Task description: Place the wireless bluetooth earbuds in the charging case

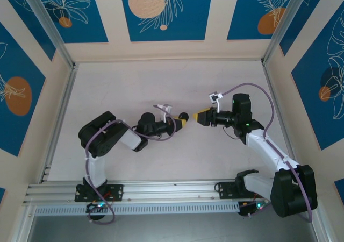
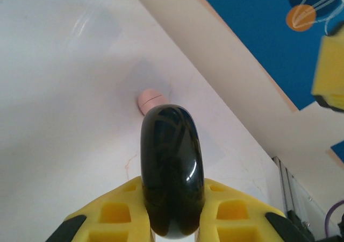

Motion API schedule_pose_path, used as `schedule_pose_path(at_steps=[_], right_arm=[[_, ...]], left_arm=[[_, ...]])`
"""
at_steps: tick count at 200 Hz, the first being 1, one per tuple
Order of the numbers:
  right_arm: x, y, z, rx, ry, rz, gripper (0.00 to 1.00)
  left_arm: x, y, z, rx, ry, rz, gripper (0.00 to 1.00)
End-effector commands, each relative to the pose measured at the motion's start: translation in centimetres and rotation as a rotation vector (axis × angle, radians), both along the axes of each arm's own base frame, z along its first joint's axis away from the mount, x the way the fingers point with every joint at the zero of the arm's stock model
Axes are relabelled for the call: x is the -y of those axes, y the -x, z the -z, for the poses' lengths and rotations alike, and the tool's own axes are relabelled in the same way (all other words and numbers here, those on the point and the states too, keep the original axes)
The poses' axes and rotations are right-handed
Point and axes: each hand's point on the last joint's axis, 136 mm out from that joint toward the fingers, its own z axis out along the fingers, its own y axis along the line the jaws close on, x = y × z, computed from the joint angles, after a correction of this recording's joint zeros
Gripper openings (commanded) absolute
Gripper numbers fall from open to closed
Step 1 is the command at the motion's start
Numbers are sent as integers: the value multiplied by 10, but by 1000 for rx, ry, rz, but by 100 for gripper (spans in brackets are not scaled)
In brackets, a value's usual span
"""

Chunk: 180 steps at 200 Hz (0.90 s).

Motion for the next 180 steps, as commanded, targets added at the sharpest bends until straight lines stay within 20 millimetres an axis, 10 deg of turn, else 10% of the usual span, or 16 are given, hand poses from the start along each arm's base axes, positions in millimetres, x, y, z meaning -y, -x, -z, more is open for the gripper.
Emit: schedule_pose_path(at_steps=[1,180], right_arm=[[1,3,5,-13,-3,2,49],[0,5,6,-8,3,-2,49]], left_arm=[[1,-14,11,-133,-3,-50,14],[-8,-12,61,-485,-355,-8,22]])
